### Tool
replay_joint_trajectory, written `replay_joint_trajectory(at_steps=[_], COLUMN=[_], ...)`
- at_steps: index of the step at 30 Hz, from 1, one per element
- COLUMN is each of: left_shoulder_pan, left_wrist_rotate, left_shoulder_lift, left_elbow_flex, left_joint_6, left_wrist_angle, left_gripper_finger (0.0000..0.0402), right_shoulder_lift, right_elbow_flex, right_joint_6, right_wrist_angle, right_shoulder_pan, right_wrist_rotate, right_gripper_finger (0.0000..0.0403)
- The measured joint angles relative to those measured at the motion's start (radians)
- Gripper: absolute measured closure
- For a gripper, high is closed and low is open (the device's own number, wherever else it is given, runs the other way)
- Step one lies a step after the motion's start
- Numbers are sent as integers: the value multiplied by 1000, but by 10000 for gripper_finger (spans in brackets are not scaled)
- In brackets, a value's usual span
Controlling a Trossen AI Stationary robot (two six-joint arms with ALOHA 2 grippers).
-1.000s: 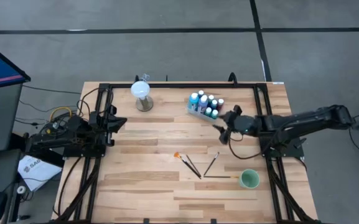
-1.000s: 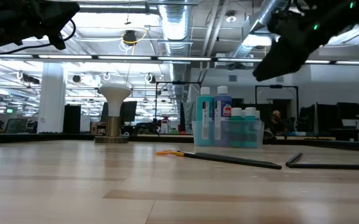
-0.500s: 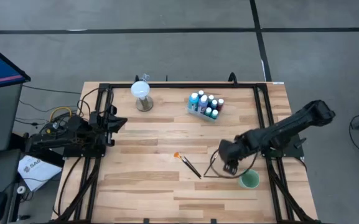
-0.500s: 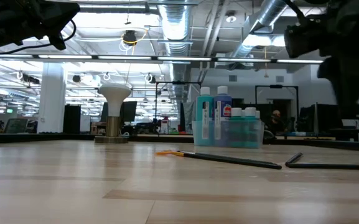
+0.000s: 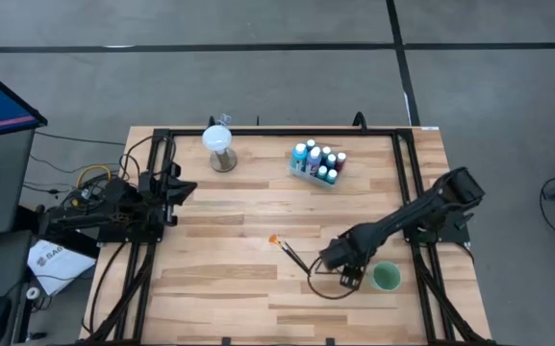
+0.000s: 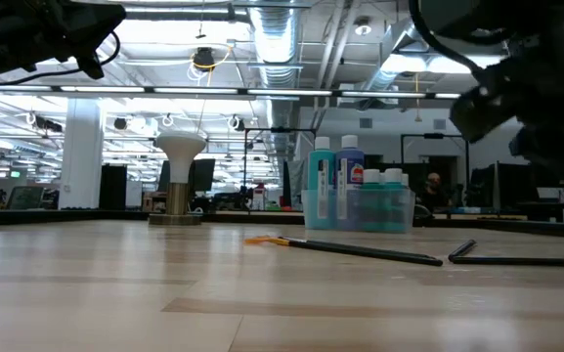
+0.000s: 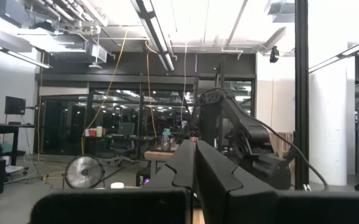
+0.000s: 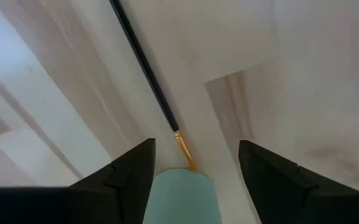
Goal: Pick & Place Paint Supplies
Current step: Put the right black paint brush into the green cup
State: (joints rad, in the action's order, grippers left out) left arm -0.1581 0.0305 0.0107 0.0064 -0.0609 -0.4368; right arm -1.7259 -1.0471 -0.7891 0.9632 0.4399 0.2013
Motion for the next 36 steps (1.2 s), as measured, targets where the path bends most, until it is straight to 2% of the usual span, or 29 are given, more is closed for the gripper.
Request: replay_joint_trajectory(at_steps=[13, 20, 23, 30, 32, 36], left_shoulder_pan=[0, 0, 0, 0, 0, 0], left_wrist_rotate=[0, 0, 0, 0, 0, 0], left_shoulder_lift=[28, 56, 64, 78, 83, 89], left_elbow_flex=[0, 0, 0, 0, 0, 0], left_joint_6=[0, 0, 0, 0, 0, 0], left_wrist_angle=[-7, -16, -17, -17, -19, -21], left_gripper_finger=[400, 400, 400, 400, 400, 400], right_shoulder_lift=[-120, -177, -182, -183, -183, -186], right_elbow_flex=[1, -7, -7, -7, -6, -22], right_joint_6=[31, 86, 94, 119, 127, 136], right_wrist_angle=[29, 42, 39, 35, 36, 60], right_shoulder_pan=[100, 93, 88, 91, 91, 89], right_wrist_rotate=[-17, -14, -15, -60, -74, -97], right_gripper_finger=[188, 199, 237, 378, 394, 399])
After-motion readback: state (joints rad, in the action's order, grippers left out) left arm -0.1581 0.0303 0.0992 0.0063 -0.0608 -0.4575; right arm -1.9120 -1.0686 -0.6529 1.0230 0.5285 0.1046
